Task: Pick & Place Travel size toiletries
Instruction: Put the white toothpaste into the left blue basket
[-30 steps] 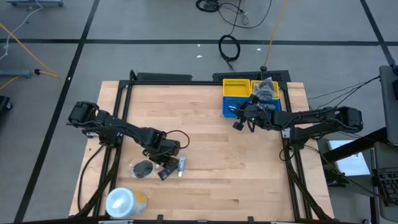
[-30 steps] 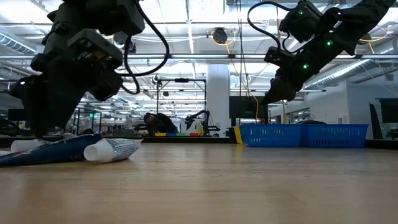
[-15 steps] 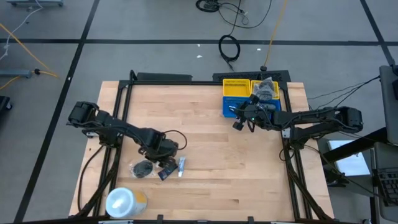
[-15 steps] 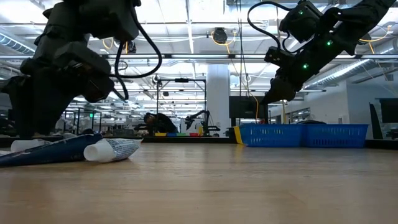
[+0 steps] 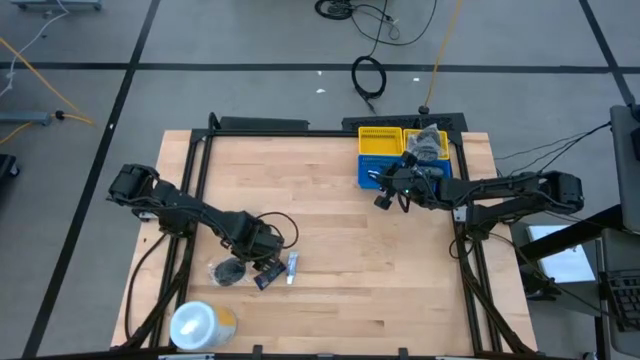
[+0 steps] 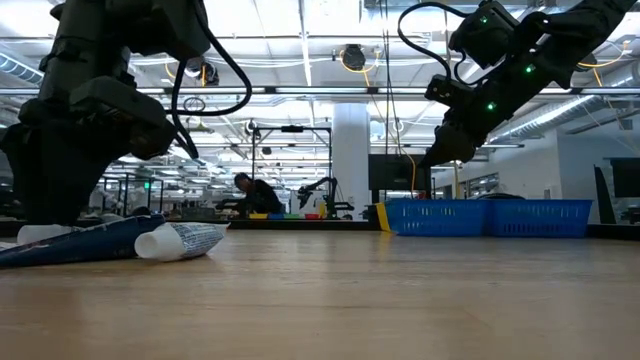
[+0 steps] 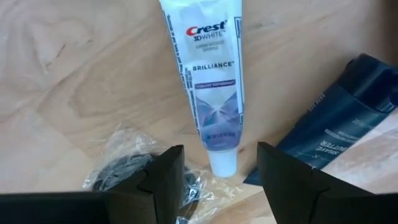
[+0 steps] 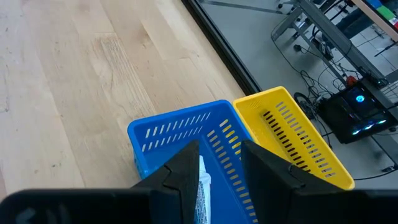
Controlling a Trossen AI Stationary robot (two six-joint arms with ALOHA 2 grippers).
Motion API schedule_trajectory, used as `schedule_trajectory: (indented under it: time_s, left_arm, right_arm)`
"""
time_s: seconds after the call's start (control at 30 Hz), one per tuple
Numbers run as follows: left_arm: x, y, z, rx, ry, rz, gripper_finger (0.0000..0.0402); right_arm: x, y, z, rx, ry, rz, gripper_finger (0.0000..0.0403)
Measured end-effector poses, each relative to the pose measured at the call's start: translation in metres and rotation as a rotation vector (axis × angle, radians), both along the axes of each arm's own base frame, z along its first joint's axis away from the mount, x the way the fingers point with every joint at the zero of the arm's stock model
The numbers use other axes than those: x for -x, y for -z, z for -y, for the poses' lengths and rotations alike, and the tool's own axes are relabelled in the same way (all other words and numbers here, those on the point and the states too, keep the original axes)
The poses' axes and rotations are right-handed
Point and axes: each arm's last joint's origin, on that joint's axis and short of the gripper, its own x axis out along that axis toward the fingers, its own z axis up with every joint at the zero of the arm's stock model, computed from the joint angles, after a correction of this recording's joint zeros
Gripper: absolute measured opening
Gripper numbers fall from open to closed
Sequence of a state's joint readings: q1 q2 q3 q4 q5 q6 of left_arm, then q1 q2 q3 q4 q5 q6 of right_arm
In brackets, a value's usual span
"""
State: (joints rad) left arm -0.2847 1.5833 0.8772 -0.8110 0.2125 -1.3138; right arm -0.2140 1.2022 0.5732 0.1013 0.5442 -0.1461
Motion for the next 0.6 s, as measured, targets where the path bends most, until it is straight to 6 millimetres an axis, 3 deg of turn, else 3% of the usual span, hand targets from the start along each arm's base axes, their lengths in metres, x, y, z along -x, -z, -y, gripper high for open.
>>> schedule_trajectory:
  time_s: [0.4, 0.6]
  left_arm:
    - [0.001, 0.000, 0.002, -0.012, -0.023, -0.004, 0.0196]
    - [-0.003, 0.019, 0.008, 0.031, 0.012, -0.079, 0.0155]
  right_arm:
    - [0.000, 0.000, 0.000, 0.000, 0.000, 0.000, 0.0114]
    - [0.000, 0.000, 0.000, 0.000, 0.000, 0.000, 0.0114]
